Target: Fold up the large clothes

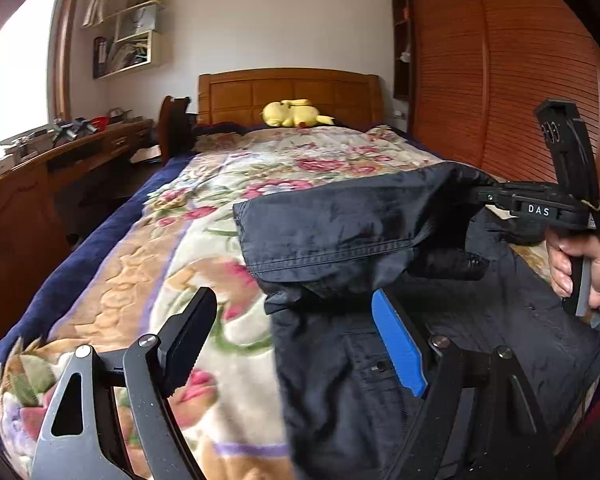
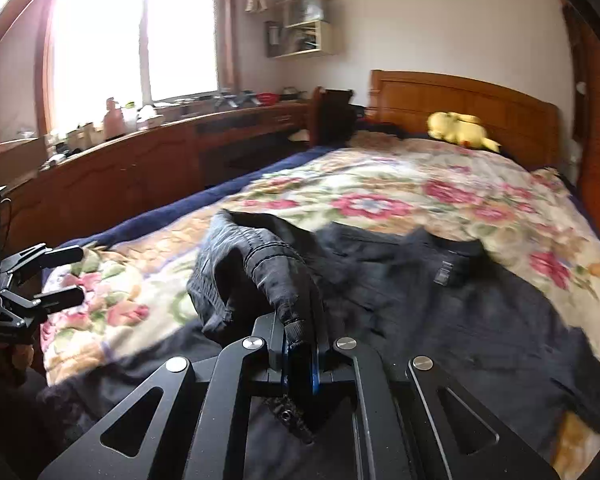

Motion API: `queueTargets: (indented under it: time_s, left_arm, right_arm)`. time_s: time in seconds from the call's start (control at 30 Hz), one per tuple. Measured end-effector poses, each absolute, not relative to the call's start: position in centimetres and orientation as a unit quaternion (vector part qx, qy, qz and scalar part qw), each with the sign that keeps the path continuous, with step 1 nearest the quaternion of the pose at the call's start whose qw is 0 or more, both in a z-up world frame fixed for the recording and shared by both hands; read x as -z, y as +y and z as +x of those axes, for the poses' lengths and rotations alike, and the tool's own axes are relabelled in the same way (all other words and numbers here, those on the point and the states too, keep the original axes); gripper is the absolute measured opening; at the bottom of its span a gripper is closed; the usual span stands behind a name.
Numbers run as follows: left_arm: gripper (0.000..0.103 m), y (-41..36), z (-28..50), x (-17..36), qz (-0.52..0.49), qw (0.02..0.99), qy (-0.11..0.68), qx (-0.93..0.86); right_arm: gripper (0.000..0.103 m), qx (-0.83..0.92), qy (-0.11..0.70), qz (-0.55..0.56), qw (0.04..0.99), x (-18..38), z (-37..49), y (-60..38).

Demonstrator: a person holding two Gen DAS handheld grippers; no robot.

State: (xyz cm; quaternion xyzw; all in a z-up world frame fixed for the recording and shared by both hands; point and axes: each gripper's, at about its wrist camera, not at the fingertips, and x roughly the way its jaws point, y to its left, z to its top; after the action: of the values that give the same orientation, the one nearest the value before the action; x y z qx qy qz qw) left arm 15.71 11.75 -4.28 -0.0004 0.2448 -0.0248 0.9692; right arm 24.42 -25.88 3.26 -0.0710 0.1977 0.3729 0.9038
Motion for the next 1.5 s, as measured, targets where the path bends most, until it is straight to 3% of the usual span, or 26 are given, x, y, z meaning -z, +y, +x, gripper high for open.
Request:
queueTargets:
  time_s: [0.4,0.73,1.17,1.5]
  left_arm:
    - [0.081,7.0,16.9,4.2,0.016,0.965,0.252,0.065]
    - [0.081,4.9,20.5,5.7,-0.002,0.961,0.256,0.1]
    - [0.081,3.2,22.0,9.4,0.019,0.951,0.282,0.122]
    - [0.081,3.8,21.7,9.7,0.0,0.951,0.282,0.126]
  right_arm:
    - [0.007,-0.282,0.252,-0.083,0.922,0.6,23.0,-31.9]
    - [0.007,-0.149,0.3,-0.069,0.94,0.5,25.2,-33.8]
    - [0.045,-0.103,0.336,-0.077,0.933,1.8,25.3,-32.5]
    - [0.046,-0.165,0.347,-0.063,0.921,2.4,25.1,-31.9]
